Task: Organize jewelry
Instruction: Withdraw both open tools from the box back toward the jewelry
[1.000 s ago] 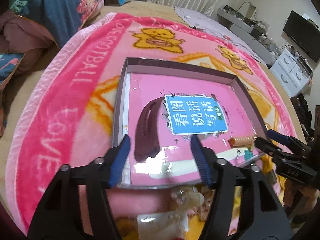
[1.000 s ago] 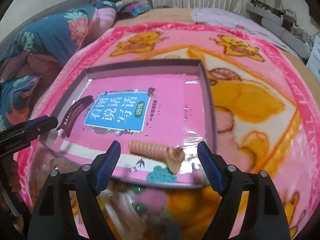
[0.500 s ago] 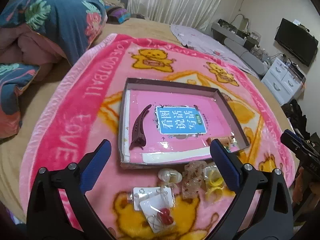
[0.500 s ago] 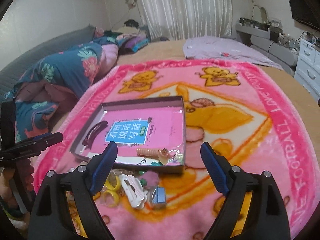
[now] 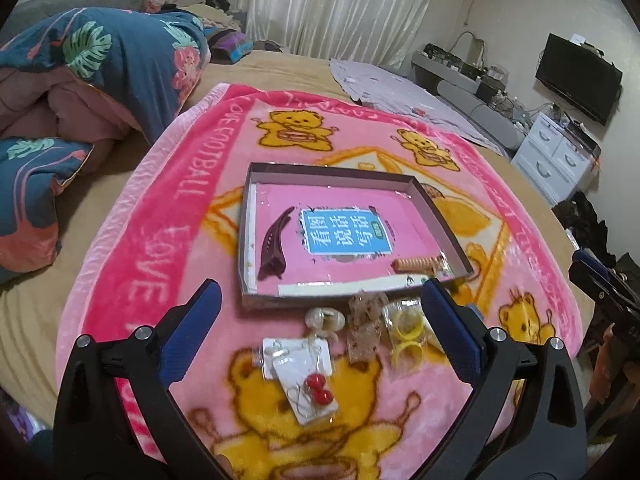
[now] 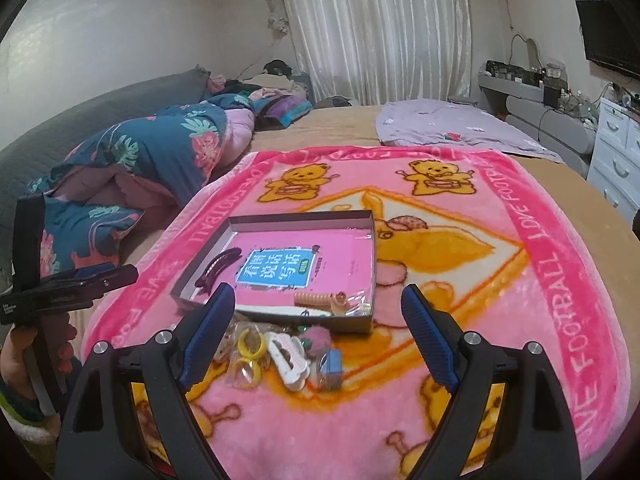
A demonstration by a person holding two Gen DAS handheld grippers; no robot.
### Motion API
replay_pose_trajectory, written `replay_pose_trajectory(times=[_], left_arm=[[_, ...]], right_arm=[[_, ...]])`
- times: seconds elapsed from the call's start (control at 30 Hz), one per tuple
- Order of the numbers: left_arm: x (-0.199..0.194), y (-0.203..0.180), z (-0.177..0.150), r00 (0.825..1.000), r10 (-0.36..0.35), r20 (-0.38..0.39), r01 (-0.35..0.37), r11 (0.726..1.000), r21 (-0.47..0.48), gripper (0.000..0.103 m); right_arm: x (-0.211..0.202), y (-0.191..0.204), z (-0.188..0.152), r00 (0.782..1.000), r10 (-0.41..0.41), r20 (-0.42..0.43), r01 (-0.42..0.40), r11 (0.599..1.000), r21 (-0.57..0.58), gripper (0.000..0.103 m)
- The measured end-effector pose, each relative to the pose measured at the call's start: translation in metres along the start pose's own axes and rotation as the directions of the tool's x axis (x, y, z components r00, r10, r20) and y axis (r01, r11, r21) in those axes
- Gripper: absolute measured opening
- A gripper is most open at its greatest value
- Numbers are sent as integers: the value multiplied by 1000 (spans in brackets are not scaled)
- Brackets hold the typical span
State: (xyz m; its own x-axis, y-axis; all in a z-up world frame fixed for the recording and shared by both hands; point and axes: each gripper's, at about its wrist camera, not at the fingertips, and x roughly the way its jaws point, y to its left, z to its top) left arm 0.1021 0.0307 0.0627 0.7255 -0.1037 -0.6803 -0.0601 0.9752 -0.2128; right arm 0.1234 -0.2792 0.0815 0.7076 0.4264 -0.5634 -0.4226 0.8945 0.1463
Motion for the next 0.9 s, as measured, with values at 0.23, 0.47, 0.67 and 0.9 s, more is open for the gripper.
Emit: replay_pose_trajectory(times=[0.23, 0.47, 0.67, 0.9], left_arm=[[-7, -12, -19, 1000, -8, -15, 8, 999, 34, 93], [-9, -24, -36, 999, -10, -39, 13, 997, 72, 93], [-7, -29, -50, 998, -16, -63, 21, 996, 84, 93], [2, -34, -66, 994, -32, -105, 42, 995, 95, 93]], right_arm=[[-9, 11, -20, 1000, 1, -21, -1, 999, -40, 84], [-11, 21, -38, 999, 8, -51, -11, 998, -64, 84], [-13, 26, -54, 997, 9, -70, -15, 997, -76, 84], [-7, 22, -68, 995, -3, -96, -4, 997, -71, 84]])
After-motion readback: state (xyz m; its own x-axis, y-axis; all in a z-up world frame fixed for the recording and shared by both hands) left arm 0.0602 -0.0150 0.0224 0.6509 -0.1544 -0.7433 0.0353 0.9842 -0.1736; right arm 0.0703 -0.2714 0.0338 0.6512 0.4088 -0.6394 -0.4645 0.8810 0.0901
